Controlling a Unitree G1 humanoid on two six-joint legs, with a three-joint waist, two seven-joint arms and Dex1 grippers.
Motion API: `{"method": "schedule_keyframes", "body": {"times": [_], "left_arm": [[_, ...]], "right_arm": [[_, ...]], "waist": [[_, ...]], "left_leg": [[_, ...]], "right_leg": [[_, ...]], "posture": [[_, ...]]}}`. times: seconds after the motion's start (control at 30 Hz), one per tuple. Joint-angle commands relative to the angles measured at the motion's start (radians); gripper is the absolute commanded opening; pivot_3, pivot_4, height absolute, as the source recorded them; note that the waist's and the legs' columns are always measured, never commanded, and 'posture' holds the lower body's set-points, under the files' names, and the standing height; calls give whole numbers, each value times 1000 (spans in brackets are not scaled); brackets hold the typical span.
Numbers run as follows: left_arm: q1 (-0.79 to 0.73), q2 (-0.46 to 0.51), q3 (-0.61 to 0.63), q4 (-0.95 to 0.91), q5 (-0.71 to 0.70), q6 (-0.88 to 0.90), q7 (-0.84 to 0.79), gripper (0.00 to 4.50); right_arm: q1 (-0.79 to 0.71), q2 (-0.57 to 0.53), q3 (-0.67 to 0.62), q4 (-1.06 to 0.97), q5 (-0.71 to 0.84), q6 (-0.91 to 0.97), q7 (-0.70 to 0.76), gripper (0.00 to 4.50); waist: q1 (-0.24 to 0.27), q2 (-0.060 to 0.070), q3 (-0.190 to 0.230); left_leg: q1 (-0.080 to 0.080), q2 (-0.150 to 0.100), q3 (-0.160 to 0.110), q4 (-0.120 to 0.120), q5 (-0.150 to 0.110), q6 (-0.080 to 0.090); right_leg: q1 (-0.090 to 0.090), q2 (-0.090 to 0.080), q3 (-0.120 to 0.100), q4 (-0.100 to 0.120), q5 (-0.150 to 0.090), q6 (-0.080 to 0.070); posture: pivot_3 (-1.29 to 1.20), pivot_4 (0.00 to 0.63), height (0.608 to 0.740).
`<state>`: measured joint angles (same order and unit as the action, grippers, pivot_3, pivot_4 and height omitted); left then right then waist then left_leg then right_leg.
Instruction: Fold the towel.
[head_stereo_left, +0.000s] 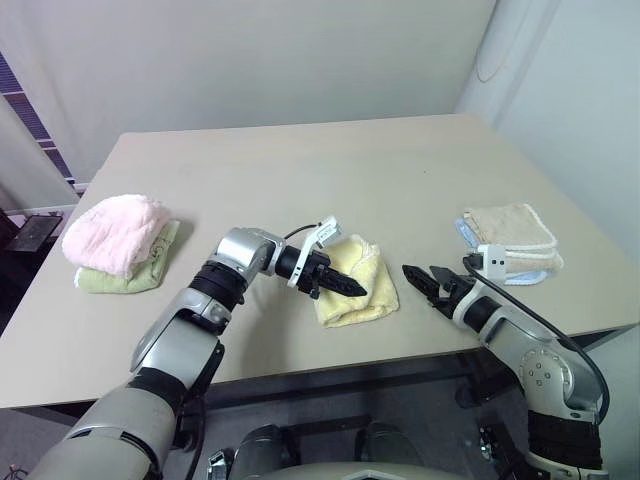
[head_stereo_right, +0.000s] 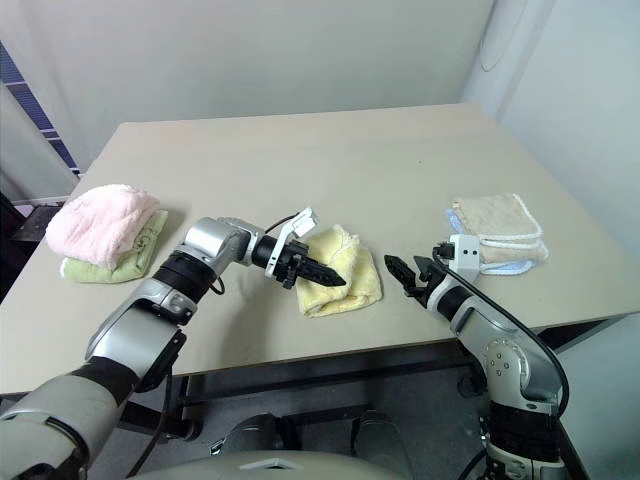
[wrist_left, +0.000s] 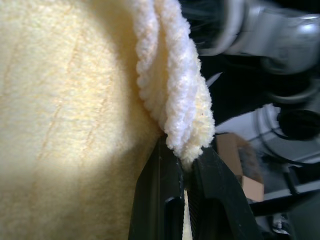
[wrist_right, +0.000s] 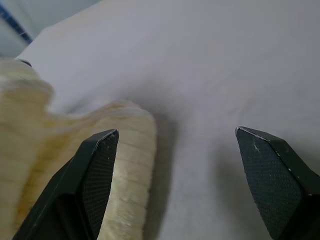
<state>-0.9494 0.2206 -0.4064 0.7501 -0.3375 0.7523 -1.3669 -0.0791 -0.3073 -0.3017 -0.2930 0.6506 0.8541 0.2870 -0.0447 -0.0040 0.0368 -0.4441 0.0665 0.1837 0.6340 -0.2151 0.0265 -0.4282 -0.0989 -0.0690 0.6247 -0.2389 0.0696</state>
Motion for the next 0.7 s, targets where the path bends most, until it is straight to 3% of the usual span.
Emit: {"method": "schedule_keyframes", "body": {"times": [0.03,0.23,0.33,0.63,0.7], "left_arm": [[-41,-19,36,52,34,-57,-1,36],[-9,-31,42,47,77,-115,-7,36],[5,-15,46,9,69,-90,-54,764],[64,16,86,-143,25,-10,-92,4010],[73,28,115,-186,8,-12,-80,4463]], "right_arm": [[-2,-2,-26,-51,8,-22,-23,3897],[-3,-2,-5,-38,-1,-38,-27,3897],[-25,-4,-4,-19,0,-40,-28,3897],[-63,-4,12,27,-18,-88,-5,3897],[-71,-1,-1,22,-4,-91,0,3897]], "waist": [[0,0,0],[0,0,0],[0,0,0],[0,0,0],[0,0,0]], "left_leg": [[0,0,0,0,0,0],[0,0,-1,0,0,0],[0,0,-1,1,0,0],[0,0,-2,1,0,1],[0,0,-2,2,0,1]], "right_leg": [[0,0,0,0,0,0],[1,1,0,0,0,0],[1,1,0,0,0,0],[1,2,0,1,0,0],[1,1,0,1,0,0]], "posture": [[0,0,740],[0,0,740],[0,0,740],[0,0,740],[0,0,740]]}}
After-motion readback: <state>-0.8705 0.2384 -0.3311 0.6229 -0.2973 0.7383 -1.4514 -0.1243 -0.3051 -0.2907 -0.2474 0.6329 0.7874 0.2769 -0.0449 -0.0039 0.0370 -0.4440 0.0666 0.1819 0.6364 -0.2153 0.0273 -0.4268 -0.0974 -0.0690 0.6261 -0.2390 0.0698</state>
